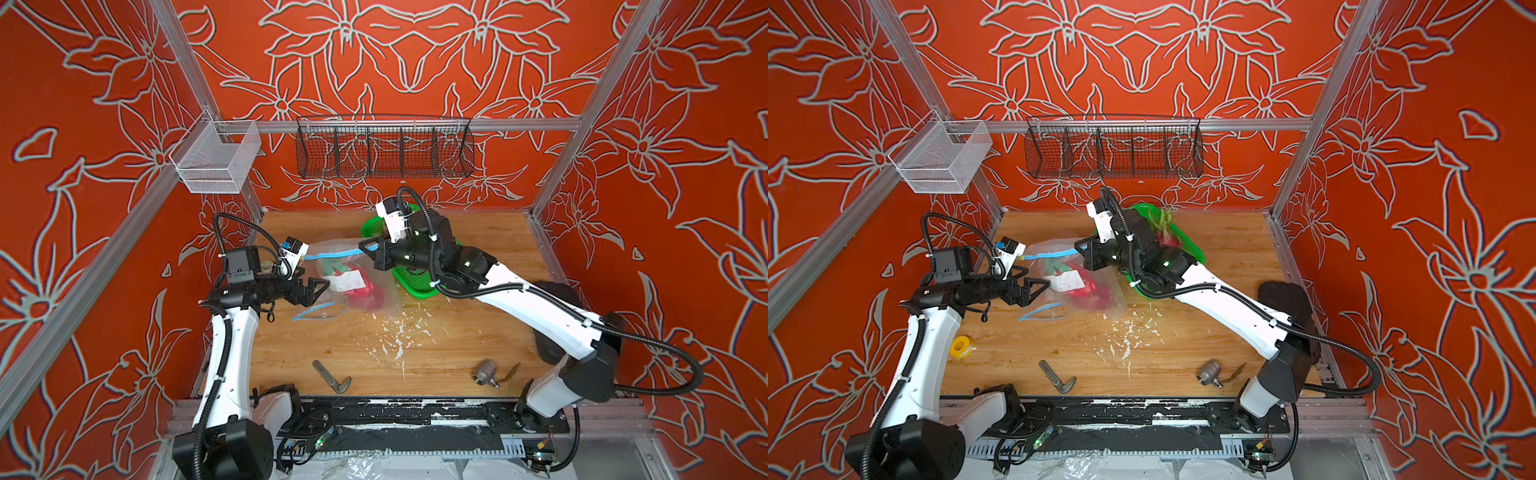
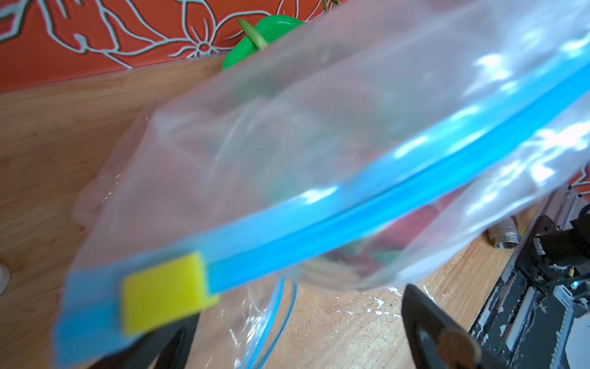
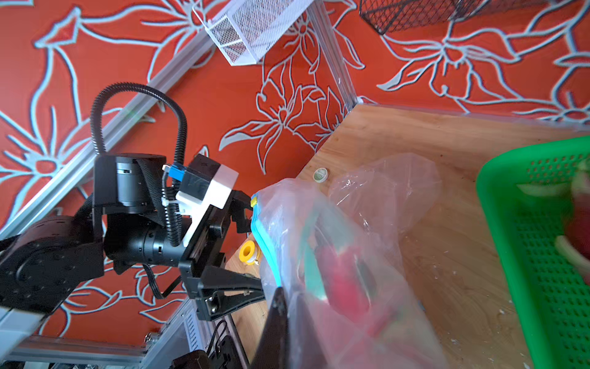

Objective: Open the zip-top bag and take out the dragon fruit
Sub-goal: Pick up the zipper food storage bag at the corner of the board.

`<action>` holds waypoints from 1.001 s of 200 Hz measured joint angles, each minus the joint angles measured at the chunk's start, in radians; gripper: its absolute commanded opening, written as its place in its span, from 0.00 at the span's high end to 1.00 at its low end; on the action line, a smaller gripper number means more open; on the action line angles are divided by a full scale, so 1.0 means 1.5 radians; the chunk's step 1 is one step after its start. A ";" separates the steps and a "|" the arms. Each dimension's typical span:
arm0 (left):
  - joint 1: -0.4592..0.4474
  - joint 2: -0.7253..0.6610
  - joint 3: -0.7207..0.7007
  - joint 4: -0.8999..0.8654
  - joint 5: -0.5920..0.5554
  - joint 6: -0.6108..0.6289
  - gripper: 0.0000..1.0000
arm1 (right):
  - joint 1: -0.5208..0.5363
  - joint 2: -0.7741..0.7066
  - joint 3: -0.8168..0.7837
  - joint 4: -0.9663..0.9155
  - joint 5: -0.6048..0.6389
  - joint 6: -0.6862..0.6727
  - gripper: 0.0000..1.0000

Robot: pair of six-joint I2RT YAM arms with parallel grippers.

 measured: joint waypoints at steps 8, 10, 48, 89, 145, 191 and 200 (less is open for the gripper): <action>0.002 -0.008 -0.013 0.004 0.003 0.005 0.00 | 0.000 0.012 0.000 0.002 -0.005 0.002 1.00; 0.002 -0.010 -0.017 0.006 0.003 0.007 0.00 | 0.000 0.015 0.000 0.002 -0.006 0.003 1.00; 0.003 -0.024 -0.066 0.062 -0.007 0.027 0.05 | -0.001 0.039 -0.004 0.000 -0.020 0.004 1.00; 0.006 -0.022 -0.072 0.108 -0.028 0.088 0.01 | -0.022 0.024 -0.053 0.025 -0.040 0.005 1.00; 0.006 -0.021 -0.099 0.149 -0.008 0.239 0.03 | -0.037 -0.022 -0.116 0.038 -0.107 0.004 1.00; 0.006 -0.021 -0.110 0.170 0.014 0.316 0.00 | -0.037 -0.057 -0.144 0.058 -0.153 0.007 1.00; 0.006 -0.021 -0.110 0.177 0.016 0.322 0.03 | -0.037 -0.061 -0.149 0.065 -0.160 0.008 1.00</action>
